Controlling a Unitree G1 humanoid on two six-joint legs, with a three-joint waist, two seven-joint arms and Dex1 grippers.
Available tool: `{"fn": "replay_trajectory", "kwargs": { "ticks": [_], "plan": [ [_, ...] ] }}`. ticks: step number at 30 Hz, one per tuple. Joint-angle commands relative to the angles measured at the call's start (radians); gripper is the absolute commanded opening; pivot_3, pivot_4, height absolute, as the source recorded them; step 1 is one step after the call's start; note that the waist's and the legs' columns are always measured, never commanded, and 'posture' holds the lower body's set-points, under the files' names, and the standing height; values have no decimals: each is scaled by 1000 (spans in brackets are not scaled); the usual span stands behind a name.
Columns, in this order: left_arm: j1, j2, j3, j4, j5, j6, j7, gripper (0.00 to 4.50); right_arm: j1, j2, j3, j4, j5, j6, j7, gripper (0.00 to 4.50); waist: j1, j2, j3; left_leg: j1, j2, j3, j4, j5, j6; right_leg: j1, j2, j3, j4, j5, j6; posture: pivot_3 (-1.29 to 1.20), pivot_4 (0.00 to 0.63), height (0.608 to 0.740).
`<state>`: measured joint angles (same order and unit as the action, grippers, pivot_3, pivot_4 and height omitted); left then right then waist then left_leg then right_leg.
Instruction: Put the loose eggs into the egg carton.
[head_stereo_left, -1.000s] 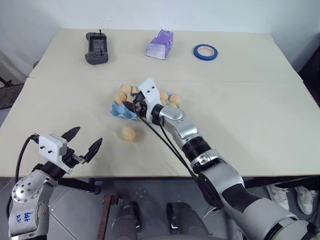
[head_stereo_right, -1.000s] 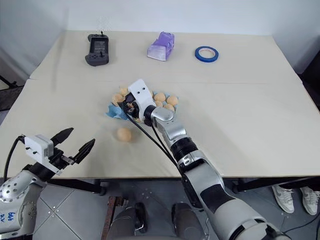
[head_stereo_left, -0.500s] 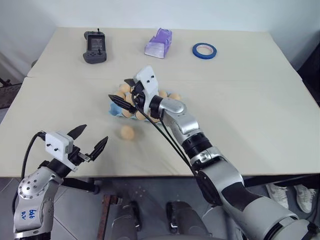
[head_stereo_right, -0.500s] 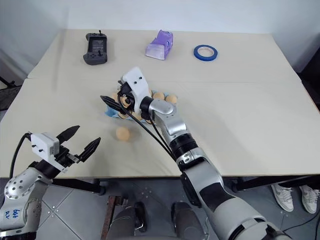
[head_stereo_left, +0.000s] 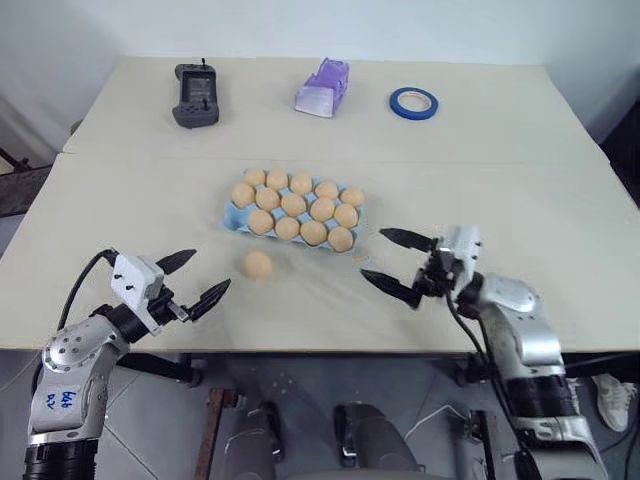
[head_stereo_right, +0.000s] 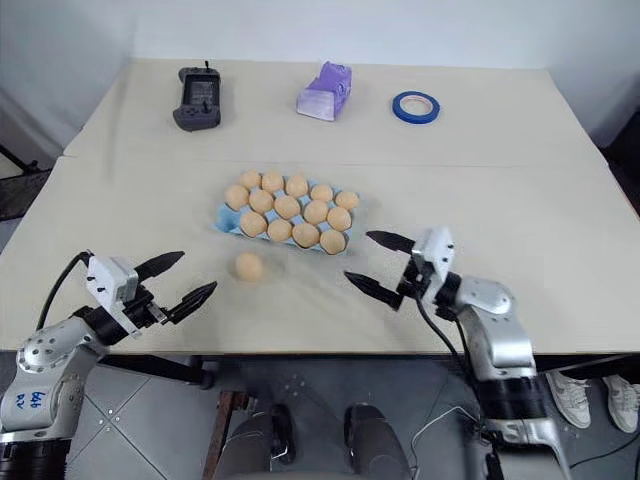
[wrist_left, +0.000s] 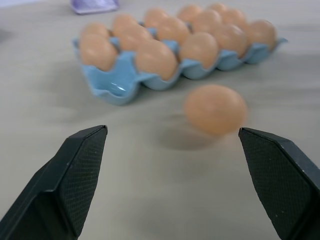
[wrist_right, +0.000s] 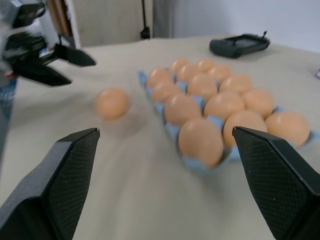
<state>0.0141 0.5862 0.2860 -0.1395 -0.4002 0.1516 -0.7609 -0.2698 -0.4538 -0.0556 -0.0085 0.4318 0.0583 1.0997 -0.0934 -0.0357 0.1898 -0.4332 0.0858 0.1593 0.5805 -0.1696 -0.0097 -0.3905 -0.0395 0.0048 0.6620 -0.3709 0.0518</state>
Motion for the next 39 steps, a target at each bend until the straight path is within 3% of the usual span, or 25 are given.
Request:
{"fn": "replay_trajectory", "kwargs": {
  "ticks": [1,11,23,31,39],
  "plan": [
    [8,28,-3,3,-4,-8,-41,4500,61,-46,-43,-49,44,-49,66,4455,6,0,0,1,0,-1,0,0,0,1,0,0,0,0,0,0,150,740],
    [-94,-22,-91,3,-17,74,-16,4500,96,-87,-41,-80,70,-56,109,4455,11,0,0,11,-2,-2,0,-3,1,15,-5,-1,-6,1,-1,0,150,740],
    [-300,-196,-276,217,162,12,108,4500,87,-72,-15,-124,77,-25,67,4455,22,0,0,11,-3,-3,1,-3,2,15,-4,-2,-7,1,1,0,150,740],
    [-283,-199,-217,195,146,-59,126,2133,104,-77,-14,-150,80,-7,37,4500,24,0,0,11,-2,-3,3,-3,3,16,-3,-2,-5,1,1,0,150,740],
    [-481,-189,-157,338,155,-97,161,2073,95,-73,-8,-138,72,-10,20,4500,42,0,0,11,-2,-3,7,-3,3,17,-3,-3,-3,2,3,0,150,740]
  ]
}}
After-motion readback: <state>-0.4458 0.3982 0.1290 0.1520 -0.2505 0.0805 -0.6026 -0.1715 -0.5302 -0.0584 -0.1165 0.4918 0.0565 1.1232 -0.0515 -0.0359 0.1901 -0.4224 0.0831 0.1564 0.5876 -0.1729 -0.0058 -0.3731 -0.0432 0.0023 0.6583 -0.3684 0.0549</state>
